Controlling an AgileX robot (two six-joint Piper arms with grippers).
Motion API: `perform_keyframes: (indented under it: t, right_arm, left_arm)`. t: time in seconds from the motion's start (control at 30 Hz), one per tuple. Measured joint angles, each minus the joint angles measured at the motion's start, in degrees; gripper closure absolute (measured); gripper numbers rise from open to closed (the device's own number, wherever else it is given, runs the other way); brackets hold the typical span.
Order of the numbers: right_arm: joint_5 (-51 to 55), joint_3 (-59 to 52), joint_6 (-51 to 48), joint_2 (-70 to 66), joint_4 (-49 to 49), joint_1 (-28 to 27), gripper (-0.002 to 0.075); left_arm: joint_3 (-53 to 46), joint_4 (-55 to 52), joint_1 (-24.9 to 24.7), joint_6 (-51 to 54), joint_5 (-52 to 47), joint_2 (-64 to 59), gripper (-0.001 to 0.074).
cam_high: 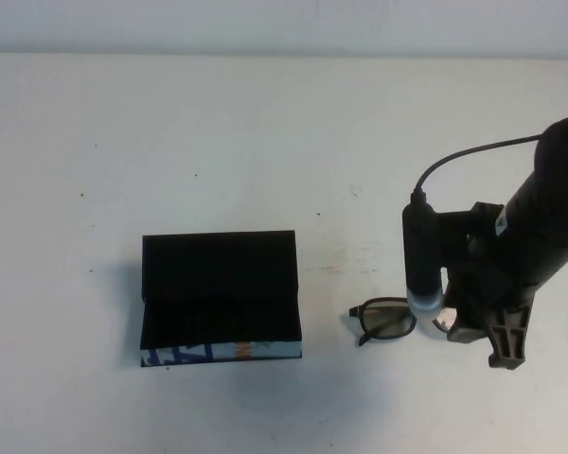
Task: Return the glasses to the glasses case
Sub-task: Pick up the glasses from the table
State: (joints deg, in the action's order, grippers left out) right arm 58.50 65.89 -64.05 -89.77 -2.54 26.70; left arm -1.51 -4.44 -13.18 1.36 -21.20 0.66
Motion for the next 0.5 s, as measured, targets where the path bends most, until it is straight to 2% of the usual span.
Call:
perform_keyframes:
  t: [0.07, 0.17, 0.5]
  right_arm:
    - [-0.59, 0.57, -1.07, -1.60, 0.51, 0.00, 0.0421]
    - [-1.93, 1.59, -3.75, -4.05, 1.03, 0.00, 0.0383]
    - [-3.58, 7.78, -7.05, -12.03, 1.27, -0.34, 0.0367]
  left_arm:
    - [0.00, 0.00, 0.00, 0.00, 0.00, 0.00, 0.0736]
    - [0.00, 0.00, 0.00, 0.00, 0.00, 0.00, 0.0736]
    - [0.00, 0.00, 0.00, 0.00, 0.00, 0.00, 0.0736]
